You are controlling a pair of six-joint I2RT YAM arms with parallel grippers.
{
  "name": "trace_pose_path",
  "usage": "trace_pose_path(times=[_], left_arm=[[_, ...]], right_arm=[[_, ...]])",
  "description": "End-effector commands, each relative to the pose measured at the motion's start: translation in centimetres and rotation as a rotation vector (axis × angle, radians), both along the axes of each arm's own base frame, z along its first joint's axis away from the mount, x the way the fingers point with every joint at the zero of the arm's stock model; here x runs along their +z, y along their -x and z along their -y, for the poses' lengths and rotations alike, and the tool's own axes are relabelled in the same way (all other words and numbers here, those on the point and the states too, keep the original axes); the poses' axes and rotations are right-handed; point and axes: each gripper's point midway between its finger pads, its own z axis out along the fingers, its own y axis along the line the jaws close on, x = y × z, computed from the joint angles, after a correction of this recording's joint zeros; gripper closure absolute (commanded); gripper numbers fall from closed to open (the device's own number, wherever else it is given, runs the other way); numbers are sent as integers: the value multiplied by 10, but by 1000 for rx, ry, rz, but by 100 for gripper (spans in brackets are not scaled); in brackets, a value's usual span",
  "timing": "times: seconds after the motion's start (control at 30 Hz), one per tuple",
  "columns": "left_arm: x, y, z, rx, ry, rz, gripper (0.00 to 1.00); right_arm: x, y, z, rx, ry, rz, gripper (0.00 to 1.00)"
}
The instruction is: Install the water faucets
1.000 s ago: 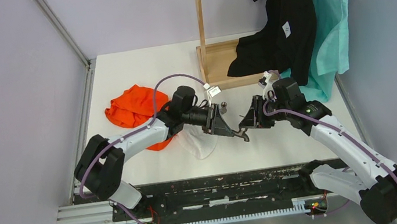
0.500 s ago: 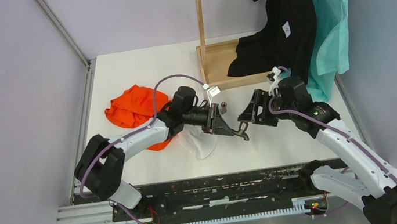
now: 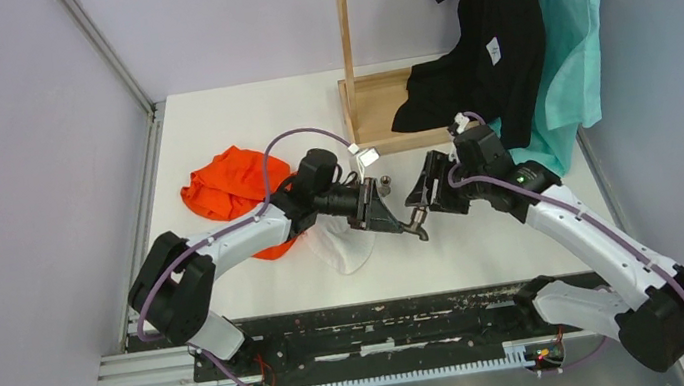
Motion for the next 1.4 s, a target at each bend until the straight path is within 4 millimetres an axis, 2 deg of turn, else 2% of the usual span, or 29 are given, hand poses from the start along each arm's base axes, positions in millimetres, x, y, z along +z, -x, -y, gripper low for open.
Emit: trace_pose_path(times=[0.0,0.07,0.27,0.43,0.53,0.7,0.93,1.03,1.13,1.2,1.37], left_arm=[[35,-4,7,-11,73,65,97],[36,-4,7,-14,75,66,97],[35,0,7,-44,80,61,97],[38,5,6,-81,94,60,97],[42,5,7,-92,104,69,97],[49,6,8,-108,126,73,97],[51,6,4,-115,138,72,97],[52,5,4,-105,138,77,97],[54,-2,1,-59,112,115,97],[57,-8,0,-22,89,166,97],[65,-18,-1,48,26,279,97]], right_arm=[[14,-20,-9,-26,-33,64,36],[12,-21,-11,-23,-35,66,42],[16,-20,-19,38,-67,111,72],[23,-4,-26,166,-110,190,89],[27,9,-33,263,-152,225,96],[39,31,-50,433,-273,309,99],[58,55,-56,533,-412,423,99],[51,46,-46,433,-343,389,99],[31,33,-27,258,-213,235,99],[19,33,-13,157,-121,126,99],[18,32,8,-31,-6,31,99]])
